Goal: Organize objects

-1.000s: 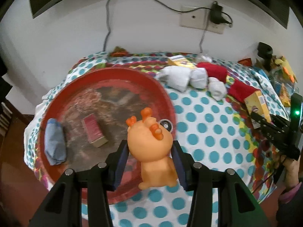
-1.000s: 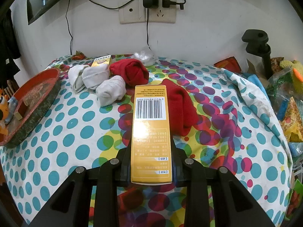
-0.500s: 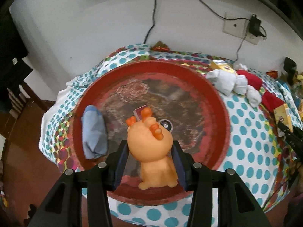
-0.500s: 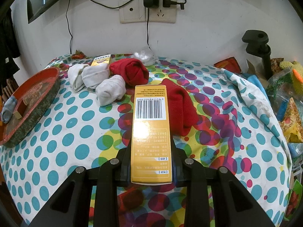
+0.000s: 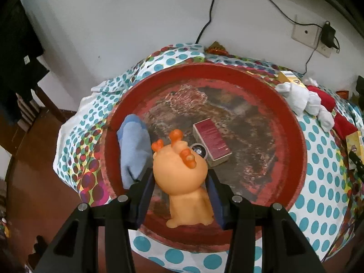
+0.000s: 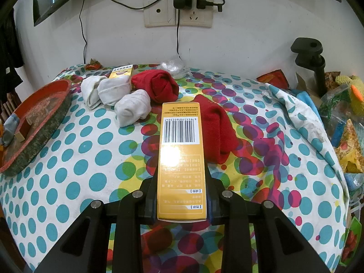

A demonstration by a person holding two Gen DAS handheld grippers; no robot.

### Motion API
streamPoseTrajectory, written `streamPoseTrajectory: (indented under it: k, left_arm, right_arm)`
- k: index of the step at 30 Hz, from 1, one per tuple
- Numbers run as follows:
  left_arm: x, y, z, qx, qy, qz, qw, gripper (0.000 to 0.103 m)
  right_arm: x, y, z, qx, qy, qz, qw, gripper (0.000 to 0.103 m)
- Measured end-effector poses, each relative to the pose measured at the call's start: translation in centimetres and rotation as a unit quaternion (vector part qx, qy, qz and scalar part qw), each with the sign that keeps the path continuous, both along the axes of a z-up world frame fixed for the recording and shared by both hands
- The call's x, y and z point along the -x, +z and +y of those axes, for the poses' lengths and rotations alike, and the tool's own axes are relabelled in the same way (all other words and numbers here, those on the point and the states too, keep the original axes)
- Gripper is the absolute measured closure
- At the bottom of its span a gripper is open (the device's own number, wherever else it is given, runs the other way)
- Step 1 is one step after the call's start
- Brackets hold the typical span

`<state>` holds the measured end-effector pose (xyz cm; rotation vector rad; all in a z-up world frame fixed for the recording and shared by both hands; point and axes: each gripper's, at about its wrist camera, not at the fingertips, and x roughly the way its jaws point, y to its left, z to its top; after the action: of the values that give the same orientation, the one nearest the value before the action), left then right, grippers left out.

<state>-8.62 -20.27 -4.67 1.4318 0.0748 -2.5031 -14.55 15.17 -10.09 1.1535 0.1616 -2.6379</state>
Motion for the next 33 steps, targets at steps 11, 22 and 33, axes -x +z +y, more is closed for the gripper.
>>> streamPoseTrajectory:
  k: [11,22,33]
  left_arm:
    - [1.5,-1.5,-2.3,0.009,0.023,-0.012,0.9996,0.056]
    - [1.9,-2.0,-2.6,0.022,0.030,-0.013,0.9992,0.054]
    - [1.4,-1.4,-3.1,0.013,0.043,-0.013,0.9989,0.044]
  right_arm:
    - [0.0,0.0,0.1,-0.007,0.000,0.000,1.000,0.074]
    - [0.0,-0.1,-0.1,-0.009,-0.001,0.000,1.000,0.074]
    - [0.0,-0.1,-0.3,-0.013,-0.001,0.001,1.000,0.074]
